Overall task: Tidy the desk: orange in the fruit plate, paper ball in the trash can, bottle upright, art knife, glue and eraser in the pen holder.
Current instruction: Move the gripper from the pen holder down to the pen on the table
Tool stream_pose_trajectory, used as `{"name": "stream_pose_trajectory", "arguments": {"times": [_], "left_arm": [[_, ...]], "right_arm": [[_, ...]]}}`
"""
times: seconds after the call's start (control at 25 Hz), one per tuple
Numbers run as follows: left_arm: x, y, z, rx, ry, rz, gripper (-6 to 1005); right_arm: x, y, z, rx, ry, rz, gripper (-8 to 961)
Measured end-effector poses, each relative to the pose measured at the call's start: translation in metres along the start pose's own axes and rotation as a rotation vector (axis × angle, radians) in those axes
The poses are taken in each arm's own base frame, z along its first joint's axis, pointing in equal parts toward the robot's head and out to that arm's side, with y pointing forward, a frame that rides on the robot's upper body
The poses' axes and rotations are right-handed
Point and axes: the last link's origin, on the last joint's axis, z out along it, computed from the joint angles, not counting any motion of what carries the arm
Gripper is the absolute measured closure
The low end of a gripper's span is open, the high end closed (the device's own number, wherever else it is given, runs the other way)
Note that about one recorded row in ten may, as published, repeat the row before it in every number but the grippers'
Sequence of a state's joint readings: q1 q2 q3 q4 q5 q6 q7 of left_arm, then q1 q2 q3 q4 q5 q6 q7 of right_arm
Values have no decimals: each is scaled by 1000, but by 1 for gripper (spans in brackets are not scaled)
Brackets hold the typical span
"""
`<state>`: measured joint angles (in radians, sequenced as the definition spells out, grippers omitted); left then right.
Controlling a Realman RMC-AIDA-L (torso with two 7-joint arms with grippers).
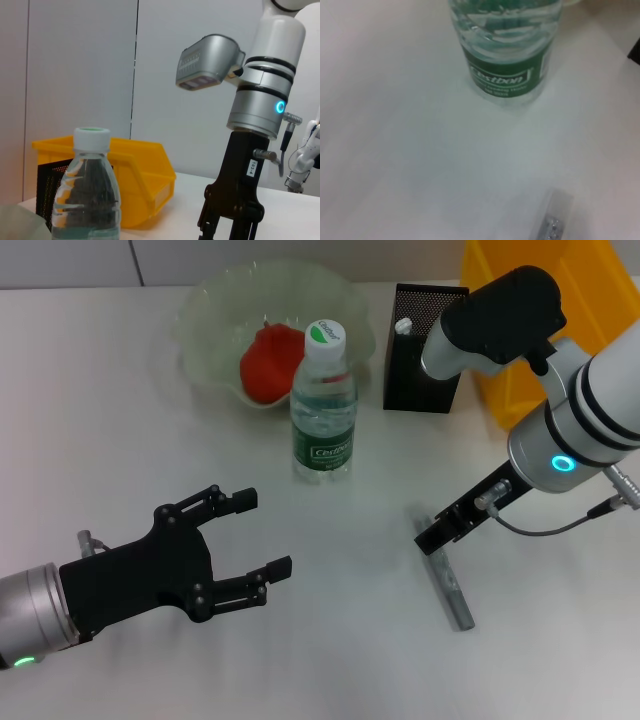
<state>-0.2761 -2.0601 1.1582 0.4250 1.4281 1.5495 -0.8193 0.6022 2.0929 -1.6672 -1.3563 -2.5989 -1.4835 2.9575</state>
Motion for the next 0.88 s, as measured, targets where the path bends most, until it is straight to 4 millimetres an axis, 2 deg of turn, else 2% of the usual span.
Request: {"name": "stream_pose_trajectory", "arguments": {"times": [0.08, 0.32, 0.52, 0.76, 0.88], "left_arm": [[0, 0, 0, 0, 0, 0, 146], [0, 0, 0, -1, 0, -1, 147], [0, -1, 0, 0, -1, 0, 146], [0, -1, 0, -1, -1, 2, 148], [1, -1, 0, -2, 0, 4, 148]], "right_arm": [[1, -2, 3, -1, 12, 8, 155], [1, -2, 6, 0, 26, 9, 361], [3, -4, 8, -1, 32, 18, 578], [1, -4, 11, -17, 23, 30, 687], [1, -5, 11, -24, 14, 39, 625]]}}
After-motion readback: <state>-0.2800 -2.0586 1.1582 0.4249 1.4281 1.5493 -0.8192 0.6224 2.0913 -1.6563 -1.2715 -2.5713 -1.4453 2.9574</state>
